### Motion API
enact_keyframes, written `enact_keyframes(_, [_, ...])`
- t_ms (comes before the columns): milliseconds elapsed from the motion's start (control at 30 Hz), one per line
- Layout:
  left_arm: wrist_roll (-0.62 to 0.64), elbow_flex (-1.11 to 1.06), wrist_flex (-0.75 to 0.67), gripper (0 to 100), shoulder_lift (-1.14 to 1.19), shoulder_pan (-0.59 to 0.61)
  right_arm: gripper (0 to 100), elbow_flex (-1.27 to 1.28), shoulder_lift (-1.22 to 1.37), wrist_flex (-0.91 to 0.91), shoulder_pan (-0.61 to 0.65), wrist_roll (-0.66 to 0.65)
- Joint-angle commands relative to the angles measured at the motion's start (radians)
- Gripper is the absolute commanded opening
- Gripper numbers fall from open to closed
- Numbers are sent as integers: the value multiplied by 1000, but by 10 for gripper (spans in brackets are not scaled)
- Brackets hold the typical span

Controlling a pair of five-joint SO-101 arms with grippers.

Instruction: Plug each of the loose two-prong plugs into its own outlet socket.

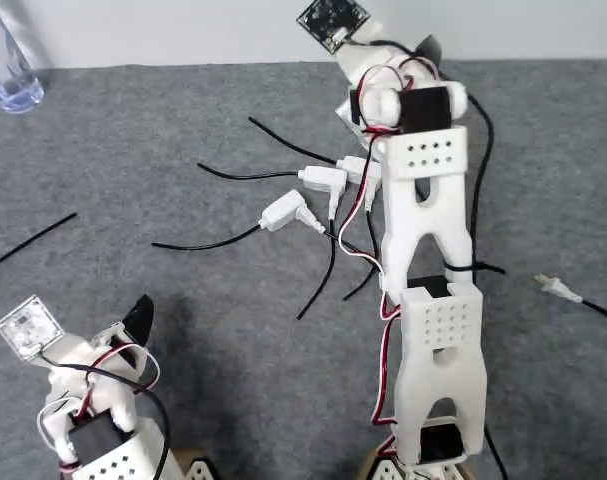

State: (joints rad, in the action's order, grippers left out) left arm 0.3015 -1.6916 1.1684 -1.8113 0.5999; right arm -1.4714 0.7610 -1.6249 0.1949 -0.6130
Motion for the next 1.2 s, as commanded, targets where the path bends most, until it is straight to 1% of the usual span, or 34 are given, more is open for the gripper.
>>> enact_keyframes(0, [-8,8,3,393,-11,-3,457,-187,-22,-124,-7,5])
enact_keyframes(33, [-8,8,3,393,-11,-3,457,-218,-24,-168,-7,3])
enact_keyframes(100, [-8,8,3,393,-11,-3,455,-193,-47,-179,-16,20])
enact_keyframes(167, [-8,8,3,393,-11,-3,437,-130,-88,-179,-50,77])
enact_keyframes(267, [-11,8,3,393,-11,-12,366,46,-162,-177,-77,140])
enact_keyframes(433, [-34,8,29,390,-11,-52,242,453,-332,-176,-71,210])
enact_keyframes(500, [-75,8,48,390,-11,-29,221,606,-409,-174,-61,238])
enact_keyframes(600, [-160,35,52,390,-11,20,222,816,-519,-174,-50,273])
enact_keyframes(767, [-361,38,60,390,-11,132,222,1160,-691,-174,-50,331])
enact_keyframes(833, [-404,45,91,390,-11,146,221,1280,-756,-174,-50,338])
enact_keyframes(900, [-437,47,106,391,-11,149,221,1375,-819,-174,-50,338])
enact_keyframes(1033, [-532,47,112,391,-11,150,221,1475,-966,-174,-53,338])
enact_keyframes(1167, [-548,45,112,391,-11,150,221,1577,-1165,-174,-53,338])
